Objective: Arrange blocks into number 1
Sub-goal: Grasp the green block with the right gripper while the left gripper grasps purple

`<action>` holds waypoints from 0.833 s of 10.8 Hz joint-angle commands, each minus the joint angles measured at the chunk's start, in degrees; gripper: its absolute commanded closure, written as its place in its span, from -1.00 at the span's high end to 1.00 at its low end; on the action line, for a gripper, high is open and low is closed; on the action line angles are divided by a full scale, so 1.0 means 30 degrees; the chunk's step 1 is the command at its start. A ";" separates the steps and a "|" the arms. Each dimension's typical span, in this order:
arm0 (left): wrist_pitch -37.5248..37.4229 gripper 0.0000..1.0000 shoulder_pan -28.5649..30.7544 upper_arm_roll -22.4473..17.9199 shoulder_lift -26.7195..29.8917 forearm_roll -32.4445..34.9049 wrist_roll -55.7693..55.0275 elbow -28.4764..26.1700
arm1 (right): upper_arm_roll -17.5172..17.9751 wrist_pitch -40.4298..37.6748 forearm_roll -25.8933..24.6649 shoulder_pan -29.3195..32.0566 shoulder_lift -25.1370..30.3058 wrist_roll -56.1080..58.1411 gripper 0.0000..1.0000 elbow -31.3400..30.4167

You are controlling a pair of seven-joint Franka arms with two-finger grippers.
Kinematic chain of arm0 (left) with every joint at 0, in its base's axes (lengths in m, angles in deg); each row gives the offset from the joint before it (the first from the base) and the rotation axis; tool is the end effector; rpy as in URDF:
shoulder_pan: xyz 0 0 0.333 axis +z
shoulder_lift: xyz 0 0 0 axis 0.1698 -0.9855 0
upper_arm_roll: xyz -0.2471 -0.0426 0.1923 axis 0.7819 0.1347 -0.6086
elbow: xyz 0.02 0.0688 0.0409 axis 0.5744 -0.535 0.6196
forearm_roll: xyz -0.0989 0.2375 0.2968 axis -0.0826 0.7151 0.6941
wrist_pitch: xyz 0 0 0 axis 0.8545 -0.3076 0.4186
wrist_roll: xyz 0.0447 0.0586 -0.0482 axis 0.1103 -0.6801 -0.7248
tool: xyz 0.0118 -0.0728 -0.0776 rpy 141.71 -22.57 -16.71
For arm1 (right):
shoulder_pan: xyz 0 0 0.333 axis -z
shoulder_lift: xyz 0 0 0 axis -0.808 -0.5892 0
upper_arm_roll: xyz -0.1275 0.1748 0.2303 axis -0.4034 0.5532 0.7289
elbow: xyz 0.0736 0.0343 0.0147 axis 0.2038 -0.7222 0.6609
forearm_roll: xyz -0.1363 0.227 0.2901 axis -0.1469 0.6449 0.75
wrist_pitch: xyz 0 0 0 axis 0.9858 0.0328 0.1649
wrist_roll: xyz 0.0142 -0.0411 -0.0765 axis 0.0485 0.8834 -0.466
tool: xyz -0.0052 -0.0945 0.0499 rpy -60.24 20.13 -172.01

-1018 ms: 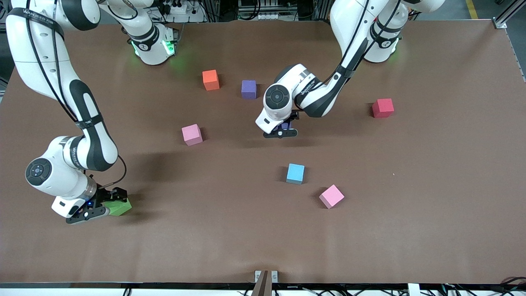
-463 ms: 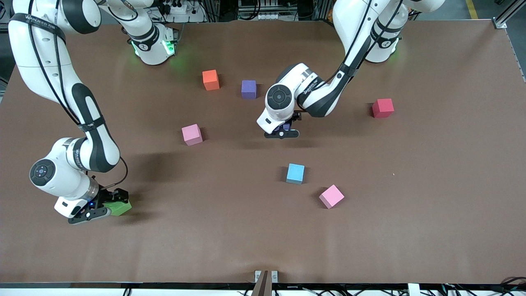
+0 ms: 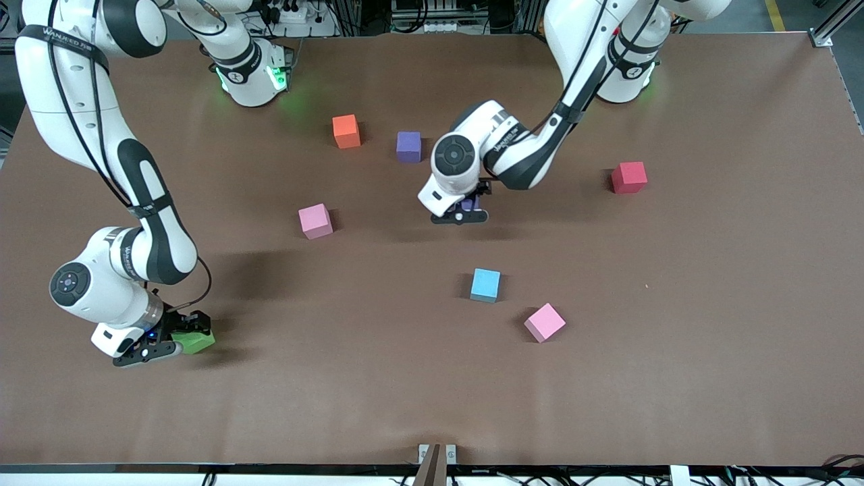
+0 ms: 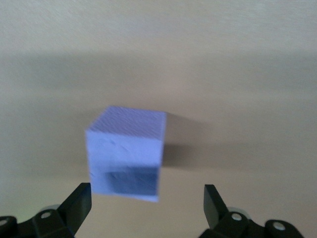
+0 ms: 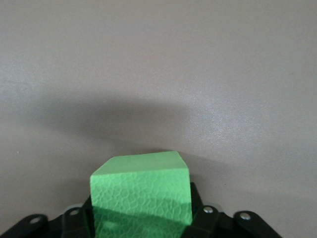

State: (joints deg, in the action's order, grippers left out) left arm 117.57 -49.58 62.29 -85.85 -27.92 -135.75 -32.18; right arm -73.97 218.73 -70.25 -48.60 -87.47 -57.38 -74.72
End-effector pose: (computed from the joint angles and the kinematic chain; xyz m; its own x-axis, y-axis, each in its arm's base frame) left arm 0.4140 -0.4967 0.2365 0.9673 0.0430 -0.2498 0.0315 -0.9983 -0.0500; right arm 0.7077 -0.0561 0.1938 0.9656 0.2307 0.1198 0.2334 -0.9724 -0.0084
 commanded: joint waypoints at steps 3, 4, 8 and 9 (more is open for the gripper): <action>-0.0146 1.00 -0.2895 0.0013 -0.0107 -0.0074 -0.2952 0.0894 | 0.0226 -0.0338 0.0160 0.0228 0.0336 -0.0200 -0.11 0.0231; -0.0001 1.00 -0.3830 0.0013 -0.0368 -0.0103 -0.3391 0.0894 | 0.0226 -0.0832 0.0160 0.0228 0.0862 -0.0200 -0.11 0.0144; 0.1962 1.00 -0.5886 -0.0046 -0.1452 -0.0045 -0.4362 0.1010 | 0.0226 -0.1392 0.0131 0.0198 0.5108 -0.2948 -0.09 -0.3425; 0.1964 1.00 -0.6064 -0.0075 -0.1542 0.0130 -0.4362 0.1011 | 0.0255 -0.2409 0.0160 0.0256 0.5550 -0.3041 -0.08 -0.3721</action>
State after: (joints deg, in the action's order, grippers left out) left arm 123.12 -66.94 62.76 -89.49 -27.92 -148.33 -30.34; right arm -73.88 213.30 -70.09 -48.62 -76.09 -64.59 -79.92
